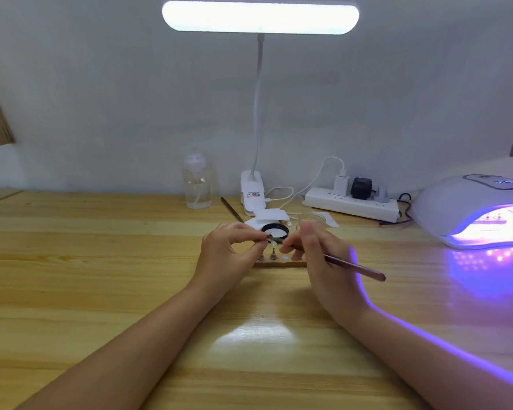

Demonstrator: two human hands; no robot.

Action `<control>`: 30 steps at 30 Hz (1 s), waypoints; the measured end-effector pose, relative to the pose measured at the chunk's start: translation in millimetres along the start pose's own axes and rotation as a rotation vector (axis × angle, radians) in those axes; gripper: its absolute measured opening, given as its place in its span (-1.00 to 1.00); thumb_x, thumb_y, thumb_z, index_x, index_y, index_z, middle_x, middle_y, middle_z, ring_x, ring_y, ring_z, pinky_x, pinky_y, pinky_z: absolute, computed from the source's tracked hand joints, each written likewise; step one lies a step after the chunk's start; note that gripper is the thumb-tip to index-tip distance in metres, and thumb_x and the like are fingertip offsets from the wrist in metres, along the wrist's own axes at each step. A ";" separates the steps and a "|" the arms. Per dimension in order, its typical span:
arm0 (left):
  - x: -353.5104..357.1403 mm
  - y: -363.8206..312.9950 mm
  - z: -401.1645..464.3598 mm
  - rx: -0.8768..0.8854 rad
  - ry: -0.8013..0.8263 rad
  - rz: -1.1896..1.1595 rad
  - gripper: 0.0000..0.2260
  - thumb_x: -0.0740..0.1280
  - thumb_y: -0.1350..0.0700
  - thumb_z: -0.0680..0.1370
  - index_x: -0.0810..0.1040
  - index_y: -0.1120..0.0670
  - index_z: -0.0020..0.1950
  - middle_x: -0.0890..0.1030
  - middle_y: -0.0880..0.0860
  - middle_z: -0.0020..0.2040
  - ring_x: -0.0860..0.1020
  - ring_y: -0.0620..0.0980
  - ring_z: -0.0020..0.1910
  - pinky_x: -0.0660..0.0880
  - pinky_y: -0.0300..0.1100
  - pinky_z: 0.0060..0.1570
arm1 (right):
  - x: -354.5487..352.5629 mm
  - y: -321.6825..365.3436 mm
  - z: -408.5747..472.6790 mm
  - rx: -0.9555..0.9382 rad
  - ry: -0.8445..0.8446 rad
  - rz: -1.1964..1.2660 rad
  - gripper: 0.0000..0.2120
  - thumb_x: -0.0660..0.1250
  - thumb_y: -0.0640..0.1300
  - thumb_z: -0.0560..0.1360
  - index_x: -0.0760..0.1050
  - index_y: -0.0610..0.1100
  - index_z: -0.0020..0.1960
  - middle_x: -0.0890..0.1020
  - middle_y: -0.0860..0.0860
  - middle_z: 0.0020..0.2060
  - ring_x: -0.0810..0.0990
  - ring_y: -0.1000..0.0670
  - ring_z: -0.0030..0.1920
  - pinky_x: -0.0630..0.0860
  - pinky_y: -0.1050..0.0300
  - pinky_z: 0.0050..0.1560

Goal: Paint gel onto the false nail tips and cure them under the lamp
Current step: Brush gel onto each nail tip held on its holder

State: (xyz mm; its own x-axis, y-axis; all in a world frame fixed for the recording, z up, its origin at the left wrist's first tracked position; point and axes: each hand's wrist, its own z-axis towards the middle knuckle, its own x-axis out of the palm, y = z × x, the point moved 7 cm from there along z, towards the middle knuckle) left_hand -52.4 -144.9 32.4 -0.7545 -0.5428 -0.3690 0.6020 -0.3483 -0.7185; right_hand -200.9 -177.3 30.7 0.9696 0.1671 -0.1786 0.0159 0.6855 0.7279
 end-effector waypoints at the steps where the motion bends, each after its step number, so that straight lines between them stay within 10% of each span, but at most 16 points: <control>1: -0.4 -0.4 0.0 -0.002 -0.003 -0.002 -0.82 0.45 0.21 0.39 0.64 -0.09 -0.17 0.60 -0.18 -0.21 0.53 -0.14 -0.05 0.39 0.04 0.16 | -0.5 -2.8 -0.6 0.030 -0.013 0.047 -0.59 0.12 0.18 0.52 0.56 -0.01 -0.32 0.63 0.06 -0.37 0.59 0.14 -0.37 0.49 0.30 -0.29; 17: 1.4 0.9 -0.2 0.001 0.015 -0.010 -0.84 0.45 0.23 0.39 0.64 -0.01 -0.11 0.61 -0.12 -0.21 0.54 -0.10 -0.05 0.37 -0.37 0.02 | 0.5 6.3 0.4 -0.087 0.023 -0.076 -0.67 0.07 0.14 0.53 0.51 0.08 -0.25 0.61 0.14 -0.25 0.55 0.18 -0.30 0.46 0.34 -0.25; 30: 1.4 3.1 0.4 -0.009 0.008 -0.055 -0.86 0.45 0.21 0.39 0.65 0.02 -0.11 0.65 -0.03 -0.18 0.57 -0.07 -0.05 0.44 -0.29 0.03 | -1.9 1.4 -2.7 -0.024 -0.036 0.082 -0.59 0.15 0.06 0.57 0.55 -0.07 -0.35 0.59 0.11 -0.49 0.56 0.19 -0.44 0.44 0.39 -0.37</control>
State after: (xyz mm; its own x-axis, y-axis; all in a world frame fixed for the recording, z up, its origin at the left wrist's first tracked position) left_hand -51.5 -147.1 29.9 -0.7883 -0.5171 -0.3336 0.5575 -0.3705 -0.7430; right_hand -203.4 -174.7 30.3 0.9756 0.1983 -0.0944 -0.0697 0.6871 0.7232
